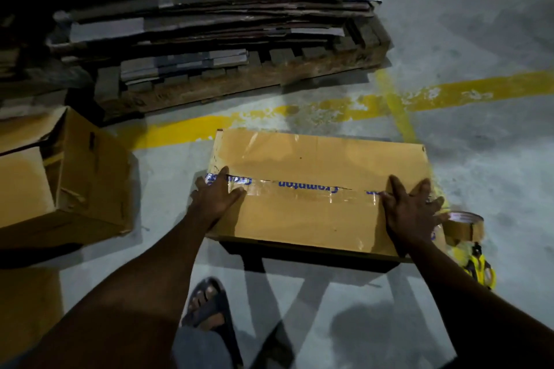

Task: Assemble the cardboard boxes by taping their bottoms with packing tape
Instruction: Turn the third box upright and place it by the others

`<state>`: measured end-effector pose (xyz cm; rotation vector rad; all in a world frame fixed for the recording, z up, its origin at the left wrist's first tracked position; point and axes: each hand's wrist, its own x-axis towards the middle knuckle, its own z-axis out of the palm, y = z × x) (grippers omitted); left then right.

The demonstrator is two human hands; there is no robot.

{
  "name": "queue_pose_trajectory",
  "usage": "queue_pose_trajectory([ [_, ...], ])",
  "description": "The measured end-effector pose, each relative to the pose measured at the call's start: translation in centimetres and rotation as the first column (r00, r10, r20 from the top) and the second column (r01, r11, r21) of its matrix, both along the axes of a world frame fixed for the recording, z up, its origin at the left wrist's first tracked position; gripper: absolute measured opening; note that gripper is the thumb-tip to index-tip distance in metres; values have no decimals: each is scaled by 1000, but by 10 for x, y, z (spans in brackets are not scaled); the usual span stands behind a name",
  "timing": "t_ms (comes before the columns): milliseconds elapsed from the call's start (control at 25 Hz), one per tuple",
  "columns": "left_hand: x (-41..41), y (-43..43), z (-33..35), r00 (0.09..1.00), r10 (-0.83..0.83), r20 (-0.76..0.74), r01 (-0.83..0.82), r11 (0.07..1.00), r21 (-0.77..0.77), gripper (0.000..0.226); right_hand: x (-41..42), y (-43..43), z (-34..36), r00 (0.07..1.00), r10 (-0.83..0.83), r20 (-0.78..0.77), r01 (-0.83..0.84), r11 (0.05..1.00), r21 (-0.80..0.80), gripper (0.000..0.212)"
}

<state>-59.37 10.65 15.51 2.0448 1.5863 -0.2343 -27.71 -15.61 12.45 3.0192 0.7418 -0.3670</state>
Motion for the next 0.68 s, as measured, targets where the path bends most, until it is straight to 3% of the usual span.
queue_pose_trajectory([
  [80,2,11,-5,999,20,51,-17,998,-61,77,8,6,3,995,-101,-28,102,994,30,55],
  [240,8,25,-6,986,102,132,-98,995,-35,75,17,19,5,968,-237,-87,243,968,65,64],
  [480,-24,43,13,997,75,-2,-74,996,41,90,-25,42,0,963,-246,-110,263,948,181,55],
  [680,-63,65,77,999,46,15,-47,990,131,95,-56,74,47,965,-250,-75,262,922,284,56],
])
